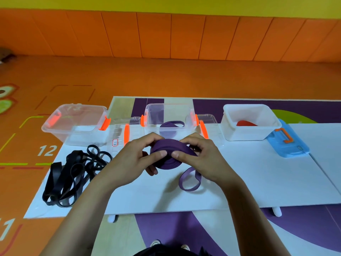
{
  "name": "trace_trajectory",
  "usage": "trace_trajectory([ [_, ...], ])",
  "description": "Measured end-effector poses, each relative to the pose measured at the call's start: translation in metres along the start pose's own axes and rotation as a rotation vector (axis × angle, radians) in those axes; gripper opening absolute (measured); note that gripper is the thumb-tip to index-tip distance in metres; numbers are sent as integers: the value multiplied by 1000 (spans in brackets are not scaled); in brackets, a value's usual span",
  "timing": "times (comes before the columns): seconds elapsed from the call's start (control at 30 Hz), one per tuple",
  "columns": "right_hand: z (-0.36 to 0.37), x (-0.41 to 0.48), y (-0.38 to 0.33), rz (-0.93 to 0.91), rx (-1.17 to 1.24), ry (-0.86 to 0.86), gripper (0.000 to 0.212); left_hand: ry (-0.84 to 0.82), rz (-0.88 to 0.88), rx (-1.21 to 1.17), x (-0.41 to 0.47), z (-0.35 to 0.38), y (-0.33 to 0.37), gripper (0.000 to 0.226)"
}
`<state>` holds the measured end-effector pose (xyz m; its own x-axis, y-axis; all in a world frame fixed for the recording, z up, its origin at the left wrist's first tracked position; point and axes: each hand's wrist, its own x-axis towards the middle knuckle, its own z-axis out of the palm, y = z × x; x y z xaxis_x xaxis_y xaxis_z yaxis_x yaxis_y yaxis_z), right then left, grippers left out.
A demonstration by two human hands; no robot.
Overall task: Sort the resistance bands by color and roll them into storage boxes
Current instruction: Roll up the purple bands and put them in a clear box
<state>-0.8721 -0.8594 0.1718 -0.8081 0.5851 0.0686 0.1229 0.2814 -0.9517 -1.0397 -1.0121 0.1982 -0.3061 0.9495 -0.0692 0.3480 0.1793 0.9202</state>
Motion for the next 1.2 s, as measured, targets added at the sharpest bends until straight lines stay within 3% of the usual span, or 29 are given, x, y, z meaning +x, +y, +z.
trace_trajectory([
  [0.13,1,1,3,29,123,8,4,139,47,-220,3,9,2,20],
  [0.2,8,0,3,41,165,15,8,204,36,-342,6,13,2,22],
  [0.33,15,0,2,83,150,56,12,157,-67,-485,9,23,-1,22],
  [0.43,9,1,1,52,69,54,14,119,-124,-382,8,18,-1,19],
  [0.5,4,-1,-1,41,30,38,13,107,-123,-185,6,8,-3,18],
  [0.63,-1,-6,-9,5,11,-7,4,103,-26,127,4,-7,7,26],
  [0.77,-4,-9,-16,-12,115,5,6,28,33,4,6,-8,17,15],
  [0.93,-8,-10,-15,-3,241,23,6,95,58,-244,5,0,18,19],
  [1.2,-8,-11,-17,-17,284,51,18,165,57,-270,7,3,19,11],
])
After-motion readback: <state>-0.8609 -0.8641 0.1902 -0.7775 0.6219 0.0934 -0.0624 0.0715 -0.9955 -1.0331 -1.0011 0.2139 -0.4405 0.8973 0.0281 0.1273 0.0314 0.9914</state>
